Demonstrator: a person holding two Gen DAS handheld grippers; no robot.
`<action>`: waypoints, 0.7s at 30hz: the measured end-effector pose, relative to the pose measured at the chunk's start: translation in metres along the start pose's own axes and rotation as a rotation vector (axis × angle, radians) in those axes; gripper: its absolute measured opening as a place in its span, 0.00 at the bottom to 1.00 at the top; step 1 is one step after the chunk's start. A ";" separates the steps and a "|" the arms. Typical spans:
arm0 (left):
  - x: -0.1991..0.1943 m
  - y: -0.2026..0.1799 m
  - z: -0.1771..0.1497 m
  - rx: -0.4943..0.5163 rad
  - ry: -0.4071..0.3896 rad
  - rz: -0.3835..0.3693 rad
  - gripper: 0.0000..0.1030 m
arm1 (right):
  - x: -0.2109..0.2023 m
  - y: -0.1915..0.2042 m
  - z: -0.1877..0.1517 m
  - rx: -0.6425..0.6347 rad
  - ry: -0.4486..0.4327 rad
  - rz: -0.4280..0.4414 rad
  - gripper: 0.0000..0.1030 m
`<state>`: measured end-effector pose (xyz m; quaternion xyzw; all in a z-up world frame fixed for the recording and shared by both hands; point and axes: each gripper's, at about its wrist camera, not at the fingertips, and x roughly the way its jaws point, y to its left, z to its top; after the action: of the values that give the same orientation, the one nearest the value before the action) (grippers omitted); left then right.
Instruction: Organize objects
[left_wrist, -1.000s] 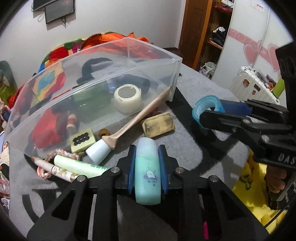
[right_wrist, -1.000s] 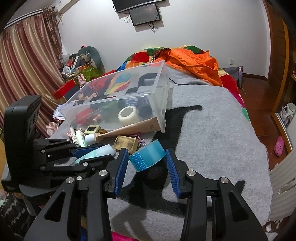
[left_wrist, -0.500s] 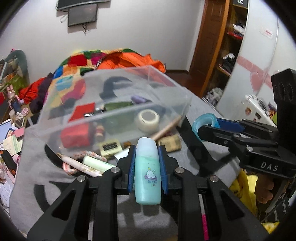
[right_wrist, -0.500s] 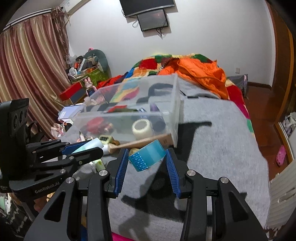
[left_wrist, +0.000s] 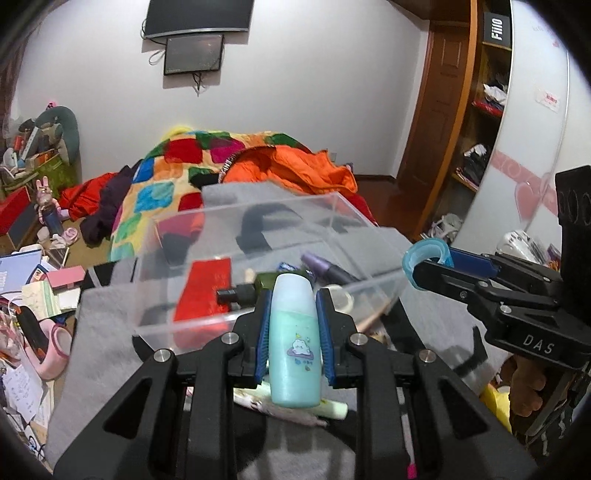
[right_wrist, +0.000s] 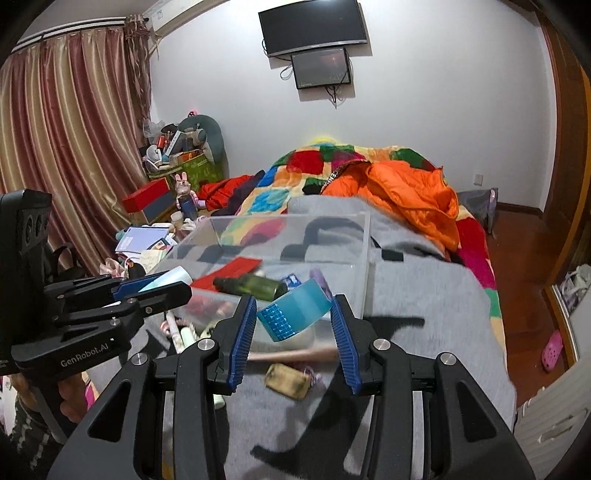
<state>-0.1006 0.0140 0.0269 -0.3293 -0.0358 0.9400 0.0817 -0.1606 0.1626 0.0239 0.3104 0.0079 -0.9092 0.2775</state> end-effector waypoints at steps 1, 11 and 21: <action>0.001 0.002 0.002 -0.002 -0.004 0.003 0.22 | 0.002 0.000 0.003 -0.003 -0.002 -0.001 0.37; 0.016 0.025 0.020 -0.024 -0.011 0.029 0.22 | 0.025 -0.001 0.020 -0.001 0.003 -0.021 0.37; 0.020 0.051 0.019 -0.063 0.006 0.044 0.21 | 0.060 -0.006 0.025 0.007 0.055 -0.039 0.37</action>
<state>-0.1350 -0.0329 0.0233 -0.3351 -0.0578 0.9391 0.0505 -0.2164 0.1333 0.0090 0.3358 0.0183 -0.9056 0.2585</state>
